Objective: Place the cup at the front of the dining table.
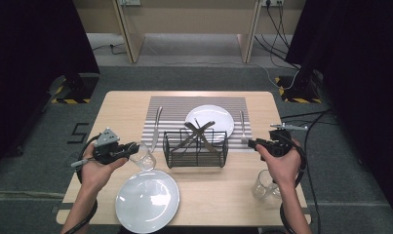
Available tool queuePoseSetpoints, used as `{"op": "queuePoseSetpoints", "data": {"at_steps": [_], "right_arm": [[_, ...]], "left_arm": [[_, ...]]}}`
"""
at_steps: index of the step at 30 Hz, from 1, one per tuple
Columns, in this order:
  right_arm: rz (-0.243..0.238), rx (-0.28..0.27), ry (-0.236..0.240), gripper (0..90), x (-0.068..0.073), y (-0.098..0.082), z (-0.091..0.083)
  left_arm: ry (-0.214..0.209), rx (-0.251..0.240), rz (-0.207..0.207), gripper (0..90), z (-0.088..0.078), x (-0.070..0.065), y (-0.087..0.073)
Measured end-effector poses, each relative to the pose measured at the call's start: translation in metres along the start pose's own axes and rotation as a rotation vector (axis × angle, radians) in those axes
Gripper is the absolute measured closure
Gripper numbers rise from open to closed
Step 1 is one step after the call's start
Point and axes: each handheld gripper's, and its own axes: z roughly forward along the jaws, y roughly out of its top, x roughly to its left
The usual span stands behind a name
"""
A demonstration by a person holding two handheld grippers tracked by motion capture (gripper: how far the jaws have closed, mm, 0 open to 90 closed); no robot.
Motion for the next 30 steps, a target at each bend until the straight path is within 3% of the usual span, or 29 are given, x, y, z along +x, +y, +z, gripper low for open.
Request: {"op": "queuePoseSetpoints", "data": {"at_steps": [30], "right_arm": [[0.006,-0.006,0.001,59.6,0.000,0.000,-0.001]], "left_arm": [[0.008,-0.008,-0.004,78.7,0.014,0.005,0.007]]}}
